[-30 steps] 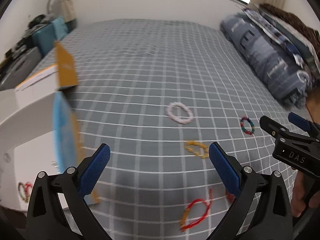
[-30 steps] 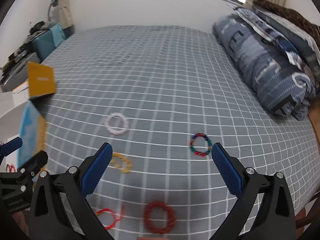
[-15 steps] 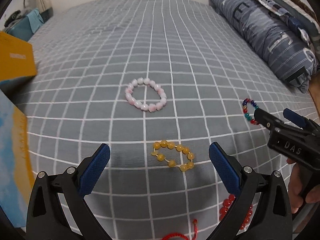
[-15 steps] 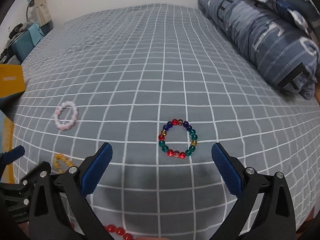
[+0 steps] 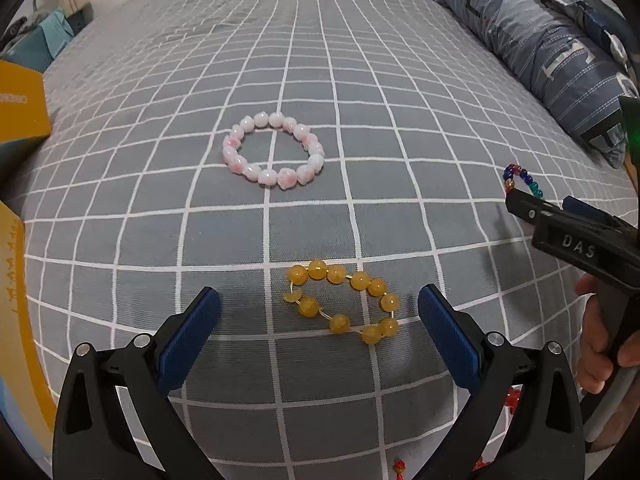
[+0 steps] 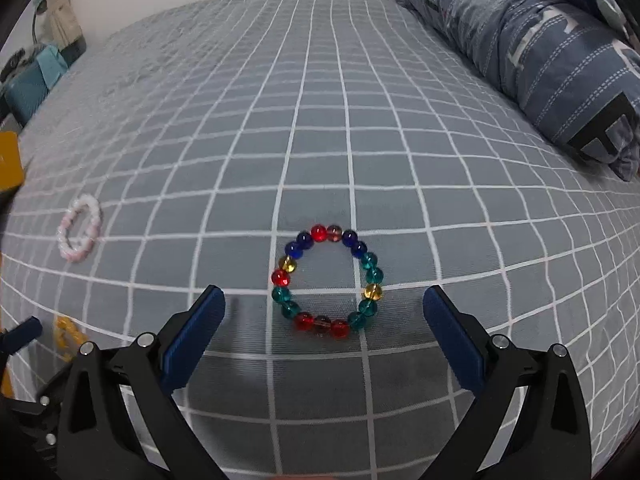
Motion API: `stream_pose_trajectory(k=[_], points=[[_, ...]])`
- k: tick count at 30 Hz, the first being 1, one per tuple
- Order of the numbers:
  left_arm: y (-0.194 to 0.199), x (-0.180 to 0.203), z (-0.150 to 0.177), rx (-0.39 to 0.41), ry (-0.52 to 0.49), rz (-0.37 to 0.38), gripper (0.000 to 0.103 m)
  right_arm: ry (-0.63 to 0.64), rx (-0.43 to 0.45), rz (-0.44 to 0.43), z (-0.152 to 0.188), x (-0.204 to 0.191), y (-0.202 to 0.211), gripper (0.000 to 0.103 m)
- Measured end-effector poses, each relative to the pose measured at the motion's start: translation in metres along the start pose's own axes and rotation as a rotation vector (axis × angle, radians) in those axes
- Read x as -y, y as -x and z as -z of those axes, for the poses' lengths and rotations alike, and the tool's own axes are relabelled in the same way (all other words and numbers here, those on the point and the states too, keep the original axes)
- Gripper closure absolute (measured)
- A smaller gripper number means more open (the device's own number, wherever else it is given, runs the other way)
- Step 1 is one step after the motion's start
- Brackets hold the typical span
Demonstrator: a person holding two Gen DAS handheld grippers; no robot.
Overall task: Organize jewelry
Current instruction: 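Grasp the yellow bead bracelet with the left tool while the right tool grasps the multicolour bead bracelet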
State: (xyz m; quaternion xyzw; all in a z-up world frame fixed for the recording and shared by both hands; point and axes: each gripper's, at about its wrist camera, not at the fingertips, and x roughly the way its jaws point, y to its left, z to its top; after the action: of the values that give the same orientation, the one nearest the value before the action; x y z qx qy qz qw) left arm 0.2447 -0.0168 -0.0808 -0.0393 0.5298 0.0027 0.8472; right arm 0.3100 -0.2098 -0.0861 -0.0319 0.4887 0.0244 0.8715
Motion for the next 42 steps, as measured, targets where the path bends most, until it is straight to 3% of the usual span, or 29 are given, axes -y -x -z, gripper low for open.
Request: stream_pose_trajectory(k=[7, 14, 19, 25, 28, 29, 30, 42], points=[[-0.006, 0.002, 0.001, 0.001, -0.008, -0.012, 0.006, -0.039, -0.007, -0.006, -0.002, 0.007, -0.011, 0.008], [-0.007, 0.003, 0.005, 0.004, -0.01, -0.025, 0.008, -0.036, -0.013, 0.004, -0.004, 0.004, -0.015, 0.023], [-0.004, -0.003, 0.005, -0.013, 0.014, -0.015, 0.021, -0.029, -0.014, 0.005, -0.005, 0.002, -0.016, 0.036], [0.001, -0.01, 0.005, -0.021, 0.029, -0.006, 0.046, 0.004, -0.009, 0.005, -0.004, -0.004, -0.016, 0.061], [0.001, -0.011, 0.005, -0.025, 0.029, -0.001, 0.063, 0.015, -0.008, 0.012, -0.002, -0.007, -0.016, 0.073], [0.002, -0.01, 0.005, -0.023, 0.027, 0.0, 0.08, 0.013, -0.008, 0.014, -0.002, -0.007, -0.015, 0.083], [0.003, -0.01, 0.005, -0.026, 0.017, 0.002, 0.089, 0.01, -0.007, 0.017, -0.002, -0.006, -0.014, 0.084], [0.013, -0.004, 0.008, 0.012, -0.019, 0.017, 0.09, -0.015, 0.023, 0.022, -0.001, -0.006, -0.004, 0.084]])
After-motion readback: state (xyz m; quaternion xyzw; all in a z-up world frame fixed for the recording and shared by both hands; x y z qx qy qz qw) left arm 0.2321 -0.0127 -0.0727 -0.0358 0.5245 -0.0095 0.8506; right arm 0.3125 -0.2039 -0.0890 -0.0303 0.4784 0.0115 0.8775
